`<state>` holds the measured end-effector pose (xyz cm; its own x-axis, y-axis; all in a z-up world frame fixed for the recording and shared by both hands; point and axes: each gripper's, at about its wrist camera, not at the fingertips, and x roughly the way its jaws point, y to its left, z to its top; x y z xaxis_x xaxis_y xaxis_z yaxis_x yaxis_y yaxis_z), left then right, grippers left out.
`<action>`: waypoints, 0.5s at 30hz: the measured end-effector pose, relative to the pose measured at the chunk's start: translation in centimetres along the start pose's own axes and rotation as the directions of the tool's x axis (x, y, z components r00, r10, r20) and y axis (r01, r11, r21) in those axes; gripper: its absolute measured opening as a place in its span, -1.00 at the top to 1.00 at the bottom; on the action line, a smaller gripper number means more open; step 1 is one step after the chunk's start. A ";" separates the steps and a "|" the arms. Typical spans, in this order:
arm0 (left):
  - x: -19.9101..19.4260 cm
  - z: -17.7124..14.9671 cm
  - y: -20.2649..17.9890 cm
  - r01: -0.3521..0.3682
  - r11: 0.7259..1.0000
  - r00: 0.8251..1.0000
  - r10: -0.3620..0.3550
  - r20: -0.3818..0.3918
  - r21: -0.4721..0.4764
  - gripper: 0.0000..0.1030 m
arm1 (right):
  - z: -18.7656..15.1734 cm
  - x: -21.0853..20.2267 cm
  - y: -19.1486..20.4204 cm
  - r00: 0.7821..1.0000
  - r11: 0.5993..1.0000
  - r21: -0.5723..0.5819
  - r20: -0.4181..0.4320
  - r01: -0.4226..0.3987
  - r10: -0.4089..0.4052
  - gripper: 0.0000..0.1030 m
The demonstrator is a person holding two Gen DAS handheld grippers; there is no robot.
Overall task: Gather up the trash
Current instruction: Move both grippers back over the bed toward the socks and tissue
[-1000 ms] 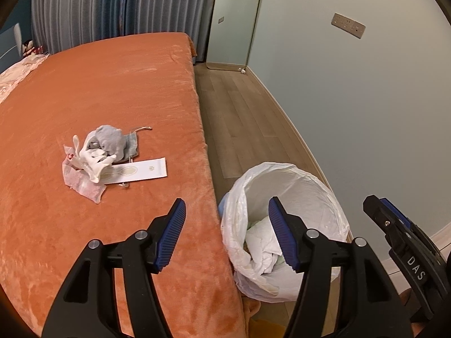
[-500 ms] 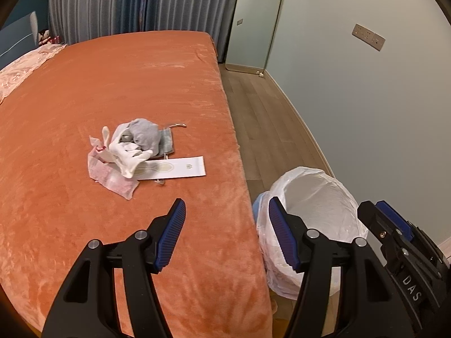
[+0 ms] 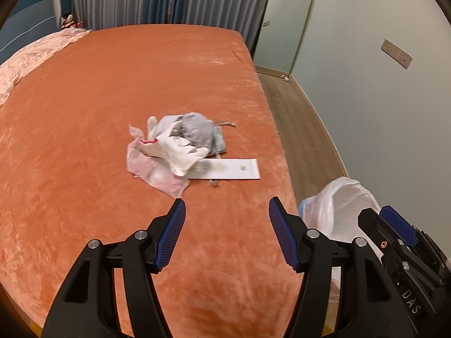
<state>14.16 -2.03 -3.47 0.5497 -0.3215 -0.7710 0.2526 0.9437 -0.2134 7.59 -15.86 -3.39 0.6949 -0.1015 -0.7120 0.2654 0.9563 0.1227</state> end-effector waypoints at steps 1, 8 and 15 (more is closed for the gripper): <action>0.2 0.1 1.0 -0.011 1.000 1.000 0.011 -0.002 -0.013 -0.23 | 0.0 0.5 0.5 1.000 1.000 -0.003 -0.006 -0.005 0.005 0.08; 2.0 0.3 6.5 -0.094 0.994 0.996 0.094 -0.014 -0.053 -0.29 | 0.2 4.2 4.9 0.998 0.998 -0.046 -0.051 -0.041 0.039 0.08; 4.8 1.0 12.4 -0.169 0.981 0.985 0.165 -0.047 -0.097 -0.29 | 0.3 8.7 9.3 0.992 0.993 -0.087 -0.104 -0.076 0.067 0.08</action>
<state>20.70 8.04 -9.24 0.5460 -0.1571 -0.8229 0.0772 0.9875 -0.1373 16.31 -7.89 -8.27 0.6376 -0.0080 -0.7703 0.1523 0.9815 0.1159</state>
